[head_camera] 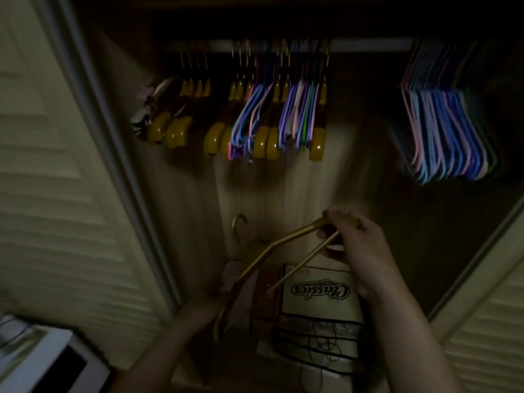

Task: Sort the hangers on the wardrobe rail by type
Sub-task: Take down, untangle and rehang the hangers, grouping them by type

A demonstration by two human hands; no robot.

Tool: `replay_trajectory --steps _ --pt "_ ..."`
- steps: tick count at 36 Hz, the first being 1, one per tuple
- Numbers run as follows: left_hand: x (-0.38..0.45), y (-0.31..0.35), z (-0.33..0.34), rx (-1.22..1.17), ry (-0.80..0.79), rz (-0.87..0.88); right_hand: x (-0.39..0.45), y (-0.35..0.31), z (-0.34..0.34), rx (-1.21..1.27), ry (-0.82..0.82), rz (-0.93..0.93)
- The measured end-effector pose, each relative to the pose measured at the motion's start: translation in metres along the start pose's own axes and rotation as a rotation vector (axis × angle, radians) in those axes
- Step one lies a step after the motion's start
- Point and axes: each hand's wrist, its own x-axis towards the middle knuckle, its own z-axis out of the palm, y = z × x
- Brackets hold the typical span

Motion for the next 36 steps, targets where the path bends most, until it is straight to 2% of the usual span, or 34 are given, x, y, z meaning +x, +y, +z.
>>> replay_trajectory --steps 4,8,11,16,19,22,25,27,30,33,36 --pt "0.001 0.010 -0.020 -0.023 0.050 0.034 0.009 -0.011 -0.001 0.115 0.081 -0.004" --pt "0.005 0.008 -0.049 0.000 0.192 -0.003 0.018 -0.014 -0.015 0.231 0.166 0.027" --pt "-0.002 0.017 -0.066 -0.151 0.229 -0.025 0.027 -0.011 -0.022 0.305 0.223 0.077" --pt "-0.027 0.052 -0.097 -0.431 0.006 -0.051 0.041 0.002 -0.037 0.415 0.293 0.171" --pt "-0.049 0.078 -0.116 -0.625 -0.068 -0.056 0.049 0.014 -0.047 0.463 0.284 0.211" --pt "-0.065 0.101 -0.129 -0.664 -0.120 -0.001 0.054 0.023 -0.048 0.510 0.289 0.251" --pt "-0.078 0.122 -0.136 -0.625 -0.090 0.030 0.060 0.037 -0.047 0.531 0.293 0.315" --pt "-0.087 0.137 -0.137 -0.576 -0.026 0.022 0.064 0.053 -0.044 0.426 0.260 0.403" --pt "-0.101 0.158 -0.138 -0.441 0.068 0.015 0.072 0.079 -0.040 0.074 0.213 0.481" --pt "-0.114 0.167 -0.143 -0.248 0.130 0.007 0.071 0.083 -0.031 -0.145 0.227 0.408" --pt "-0.122 0.171 -0.151 -0.039 0.240 -0.040 0.066 0.068 -0.018 -0.239 0.137 0.290"
